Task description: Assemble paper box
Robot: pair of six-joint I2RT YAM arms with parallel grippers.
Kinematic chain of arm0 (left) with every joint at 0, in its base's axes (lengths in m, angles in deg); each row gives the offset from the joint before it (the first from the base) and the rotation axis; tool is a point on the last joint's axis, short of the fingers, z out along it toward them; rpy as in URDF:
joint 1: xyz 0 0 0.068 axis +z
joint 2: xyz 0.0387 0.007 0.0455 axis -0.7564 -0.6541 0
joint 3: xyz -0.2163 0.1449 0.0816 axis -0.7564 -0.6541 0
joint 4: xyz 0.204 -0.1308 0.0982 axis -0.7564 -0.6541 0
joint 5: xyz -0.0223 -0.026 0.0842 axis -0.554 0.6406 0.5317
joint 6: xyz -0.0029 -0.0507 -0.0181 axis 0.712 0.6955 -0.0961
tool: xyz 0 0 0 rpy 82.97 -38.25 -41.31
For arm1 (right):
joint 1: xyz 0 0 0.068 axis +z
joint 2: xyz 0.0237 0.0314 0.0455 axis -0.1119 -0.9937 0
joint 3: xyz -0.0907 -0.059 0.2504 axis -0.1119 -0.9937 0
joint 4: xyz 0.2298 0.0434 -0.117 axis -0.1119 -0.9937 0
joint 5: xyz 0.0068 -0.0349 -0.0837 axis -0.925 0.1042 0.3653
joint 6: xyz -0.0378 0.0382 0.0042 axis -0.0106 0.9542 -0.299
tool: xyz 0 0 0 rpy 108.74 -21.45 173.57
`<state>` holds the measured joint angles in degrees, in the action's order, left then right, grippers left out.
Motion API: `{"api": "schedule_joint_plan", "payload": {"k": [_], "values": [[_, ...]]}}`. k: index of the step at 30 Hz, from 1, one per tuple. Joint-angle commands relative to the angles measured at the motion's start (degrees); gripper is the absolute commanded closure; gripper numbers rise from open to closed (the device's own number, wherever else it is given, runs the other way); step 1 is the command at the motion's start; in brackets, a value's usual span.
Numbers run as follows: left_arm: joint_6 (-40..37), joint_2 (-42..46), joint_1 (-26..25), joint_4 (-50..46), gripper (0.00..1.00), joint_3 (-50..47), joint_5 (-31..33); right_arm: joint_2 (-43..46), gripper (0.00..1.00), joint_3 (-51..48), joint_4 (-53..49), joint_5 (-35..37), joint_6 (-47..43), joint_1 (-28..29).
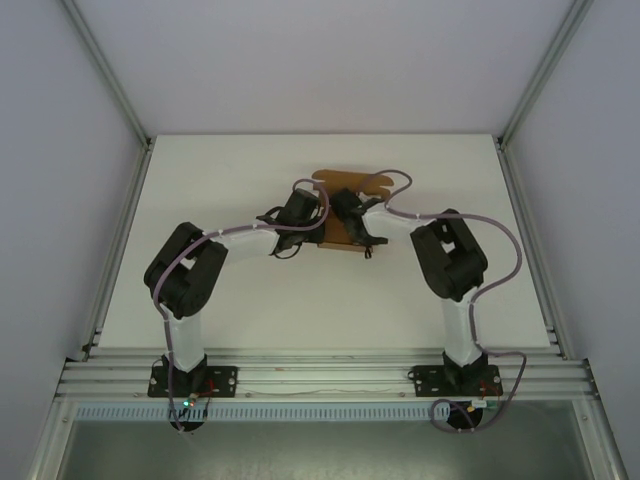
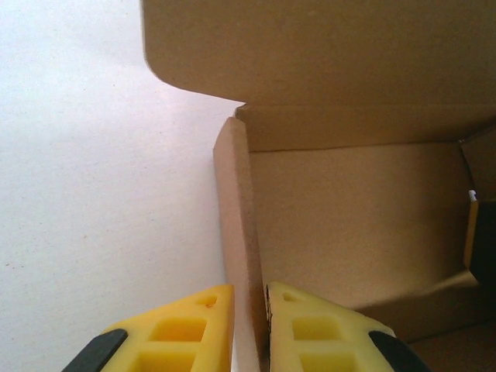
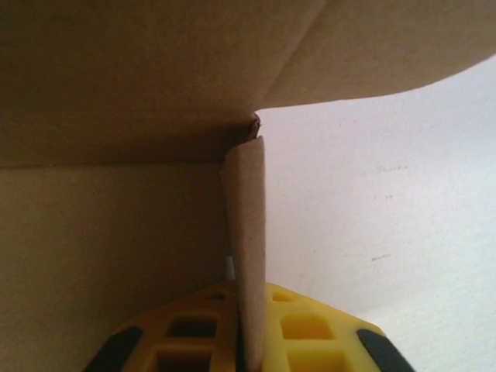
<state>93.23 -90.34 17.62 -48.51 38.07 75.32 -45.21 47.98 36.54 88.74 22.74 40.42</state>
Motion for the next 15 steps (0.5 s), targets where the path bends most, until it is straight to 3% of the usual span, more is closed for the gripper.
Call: {"api": "schedule_joint_plan", "payload": {"k": [1,6,10,13,15], "values": [[0.15,0.86,0.43,-2.69,0.82,0.87,1.38,3.62,0.77,-2.93,1.50,-3.41,-3.18,-1.30],[0.24,1.37,0.33,-2.27,0.80,0.45,0.79,9.25,0.66,-4.36,5.57,-8.14,-4.74,-1.34],[0.26,1.86,0.32,-2.25,0.77,0.18,0.85,13.45,0.48,-5.49,7.07,-8.51,-4.76,-1.82],[0.22,2.05,0.31,-2.21,0.75,-0.07,0.78,15.69,0.40,-7.15,8.72,-10.19,-4.32,-2.76],[0.12,2.19,0.33,-2.16,0.73,-0.16,0.53,16.54,0.39,-8.28,9.91,-11.48,-4.43,-3.31]]}}
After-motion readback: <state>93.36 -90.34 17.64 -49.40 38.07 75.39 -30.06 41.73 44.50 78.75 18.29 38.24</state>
